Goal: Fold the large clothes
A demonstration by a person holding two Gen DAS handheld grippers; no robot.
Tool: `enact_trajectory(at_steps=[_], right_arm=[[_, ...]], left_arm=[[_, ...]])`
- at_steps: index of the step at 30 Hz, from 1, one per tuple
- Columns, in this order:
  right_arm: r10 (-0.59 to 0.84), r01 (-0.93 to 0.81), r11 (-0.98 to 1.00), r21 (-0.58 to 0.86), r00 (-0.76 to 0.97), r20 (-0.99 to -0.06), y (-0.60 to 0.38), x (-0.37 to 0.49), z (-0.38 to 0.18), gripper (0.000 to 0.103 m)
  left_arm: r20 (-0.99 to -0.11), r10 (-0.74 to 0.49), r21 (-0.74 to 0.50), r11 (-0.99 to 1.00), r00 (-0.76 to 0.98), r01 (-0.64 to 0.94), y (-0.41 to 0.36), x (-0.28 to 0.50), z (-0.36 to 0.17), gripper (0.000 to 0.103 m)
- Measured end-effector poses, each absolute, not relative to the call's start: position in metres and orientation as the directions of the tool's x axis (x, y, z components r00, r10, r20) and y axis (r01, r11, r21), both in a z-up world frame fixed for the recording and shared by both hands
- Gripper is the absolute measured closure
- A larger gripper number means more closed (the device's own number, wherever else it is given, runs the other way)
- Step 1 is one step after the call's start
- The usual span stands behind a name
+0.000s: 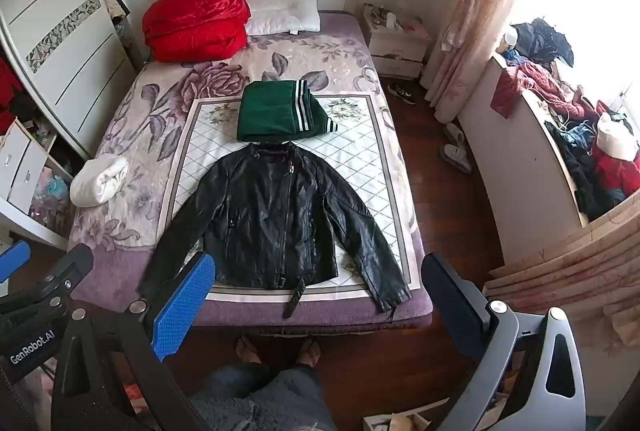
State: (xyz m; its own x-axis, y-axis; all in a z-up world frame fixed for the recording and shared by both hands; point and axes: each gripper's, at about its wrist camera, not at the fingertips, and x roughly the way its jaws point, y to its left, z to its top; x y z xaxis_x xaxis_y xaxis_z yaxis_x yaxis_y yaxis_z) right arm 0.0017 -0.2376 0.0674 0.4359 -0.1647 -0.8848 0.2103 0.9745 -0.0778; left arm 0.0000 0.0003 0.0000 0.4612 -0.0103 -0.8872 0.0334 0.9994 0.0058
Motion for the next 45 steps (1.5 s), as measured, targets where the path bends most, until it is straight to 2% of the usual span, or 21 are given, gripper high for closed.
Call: enact_trajectory(at_steps=[45], right_arm=[[-0.175,0.210,0.974,-0.088,0.443,-0.879,-0.231,-0.001,0.078,0.000]], left_arm=[[-0.882,-0.021,-0.006,0.999,0.471,0.033,-0.013,0.018,0.010,0.000]])
